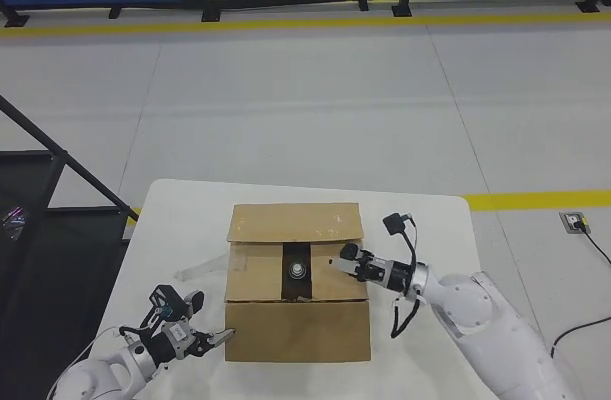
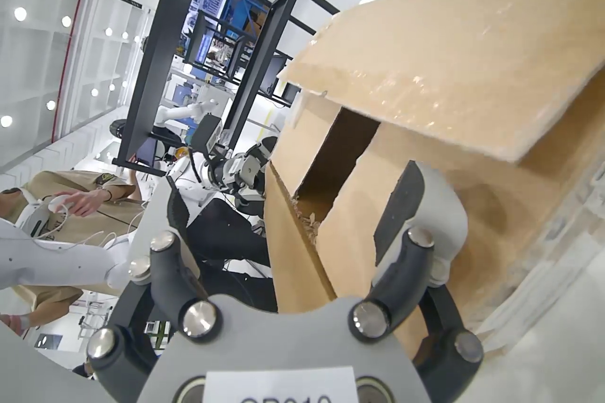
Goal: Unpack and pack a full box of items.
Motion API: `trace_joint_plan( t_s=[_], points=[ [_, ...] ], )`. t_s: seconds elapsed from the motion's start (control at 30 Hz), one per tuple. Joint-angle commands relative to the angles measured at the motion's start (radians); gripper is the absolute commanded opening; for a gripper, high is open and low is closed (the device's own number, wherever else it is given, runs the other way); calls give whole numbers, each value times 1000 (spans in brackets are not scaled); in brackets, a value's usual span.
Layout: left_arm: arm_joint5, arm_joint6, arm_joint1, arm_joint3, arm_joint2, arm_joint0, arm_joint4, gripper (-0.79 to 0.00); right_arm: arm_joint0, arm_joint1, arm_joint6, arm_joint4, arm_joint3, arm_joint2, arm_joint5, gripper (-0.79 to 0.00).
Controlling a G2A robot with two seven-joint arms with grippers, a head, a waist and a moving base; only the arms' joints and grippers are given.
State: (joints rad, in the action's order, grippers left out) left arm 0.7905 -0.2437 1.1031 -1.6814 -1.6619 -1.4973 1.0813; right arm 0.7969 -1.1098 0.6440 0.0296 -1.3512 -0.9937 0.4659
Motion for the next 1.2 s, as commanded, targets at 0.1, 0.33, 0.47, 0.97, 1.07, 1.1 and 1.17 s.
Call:
trace_joint_plan(
  t_s=[0.1,0.33,0.47,0.97,1.07,1.1,1.17],
  points=[
    [0,0,0,0,0,0,0,0,-60,-22,-47,6,45,29,-9,0],
    [0,0,0,0,0,0,0,0,-131,-48,-145,-53,79,52,-43,0],
    [0,0,0,0,0,0,0,0,-181,-66,-234,-163,92,80,-107,0],
    [0,0,0,0,0,0,0,0,-264,-112,-315,-177,214,142,-18,0],
    [0,0,0,0,0,0,0,0,-264,-112,-315,-177,214,142,-18,0],
    [0,0,0,0,0,0,0,0,-264,-112,-315,-177,214,142,-18,0],
    [0,0,0,0,0,0,0,0,-264,-112,-315,-177,214,142,-18,0]
  ],
)
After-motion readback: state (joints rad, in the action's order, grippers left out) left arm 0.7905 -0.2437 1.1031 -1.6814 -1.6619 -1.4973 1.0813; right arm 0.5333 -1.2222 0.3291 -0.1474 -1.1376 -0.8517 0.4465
